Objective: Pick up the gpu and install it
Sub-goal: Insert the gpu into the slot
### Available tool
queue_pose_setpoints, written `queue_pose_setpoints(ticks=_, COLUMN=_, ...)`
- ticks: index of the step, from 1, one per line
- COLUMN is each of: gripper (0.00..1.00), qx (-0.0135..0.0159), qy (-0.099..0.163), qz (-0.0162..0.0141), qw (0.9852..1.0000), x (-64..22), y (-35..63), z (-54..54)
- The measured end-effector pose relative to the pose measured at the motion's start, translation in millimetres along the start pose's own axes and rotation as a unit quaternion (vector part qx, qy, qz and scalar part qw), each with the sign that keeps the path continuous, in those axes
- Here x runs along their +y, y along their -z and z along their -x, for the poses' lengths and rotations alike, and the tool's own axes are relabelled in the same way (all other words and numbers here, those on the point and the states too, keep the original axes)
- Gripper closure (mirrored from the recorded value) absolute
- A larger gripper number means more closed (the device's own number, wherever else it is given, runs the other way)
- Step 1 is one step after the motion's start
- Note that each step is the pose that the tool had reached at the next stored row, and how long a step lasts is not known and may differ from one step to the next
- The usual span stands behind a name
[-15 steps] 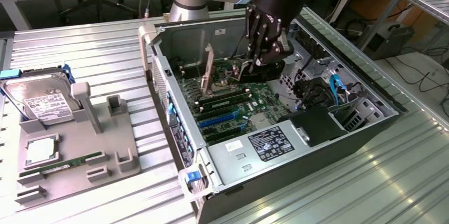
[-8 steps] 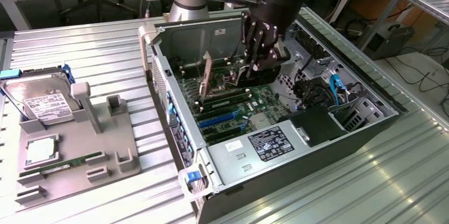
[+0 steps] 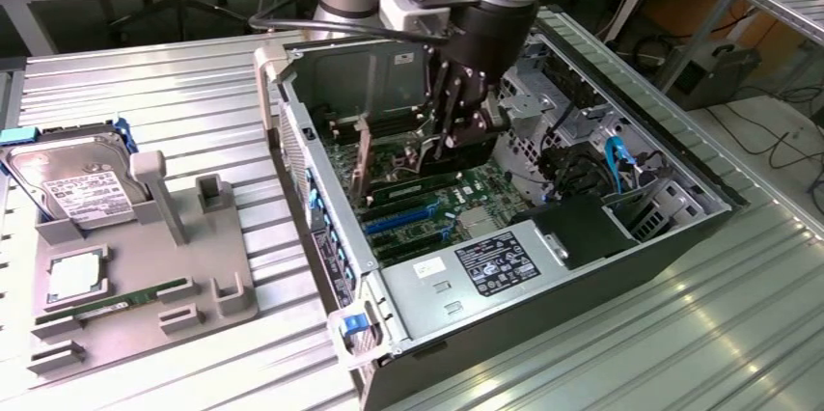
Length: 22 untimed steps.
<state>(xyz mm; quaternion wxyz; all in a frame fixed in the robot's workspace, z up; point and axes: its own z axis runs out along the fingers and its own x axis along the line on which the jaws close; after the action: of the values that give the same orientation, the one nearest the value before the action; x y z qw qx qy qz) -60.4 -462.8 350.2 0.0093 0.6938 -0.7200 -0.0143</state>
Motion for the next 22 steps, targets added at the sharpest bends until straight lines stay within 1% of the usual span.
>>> queue_pose_setpoints(ticks=2, gripper=0.74, qx=0.0001, qy=0.002, qz=-0.0005, qw=1.0000, x=2.5, y=-3.7, z=-0.1)
queue_pose_setpoints(ticks=3, gripper=0.74, qx=0.0001, qy=0.004, qz=-0.0014, qw=1.0000, x=3.2, y=-5.0, z=-0.1)
queue_pose_setpoints(ticks=4, gripper=0.74, qx=0.0001, qy=0.006, qz=-0.0034, qw=1.0000, x=4.3, y=-7.2, z=-0.1)
queue_pose_setpoints(ticks=6, gripper=0.74, qx=0.0001, qy=0.010, qz=-0.0058, qw=0.9999, x=8.0, y=-12.7, z=0.1)
queue_pose_setpoints(ticks=8, gripper=0.74, qx=0.0001, qy=0.011, qz=-0.0060, qw=0.9999, x=10.8, y=-16.3, z=0.9)
queue_pose_setpoints(ticks=9, gripper=0.74, qx=0.0001, qy=0.012, qz=-0.0061, qw=0.9999, x=12.8, y=-21.9, z=2.1)
queue_pose_setpoints(ticks=13, gripper=0.74, qx=0.0001, qy=0.012, qz=-0.0062, qw=0.9999, x=12.5, y=-30.9, z=2.6)
queue_pose_setpoints(ticks=18, gripper=0.74, qx=0.0001, qy=0.012, qz=-0.0090, qw=0.9999, x=12.4, y=-37.4, z=2.5)
queue_pose_setpoints(ticks=20, gripper=0.74, qx=0.0008, qy=0.012, qz=-0.0107, qw=0.9999, x=13.6, y=-40.9, z=2.5)
queue_pose_setpoints(ticks=22, gripper=0.74, qx=0.0009, qy=0.012, qz=-0.0107, qw=0.9999, x=14.3, y=-46.1, z=2.3)
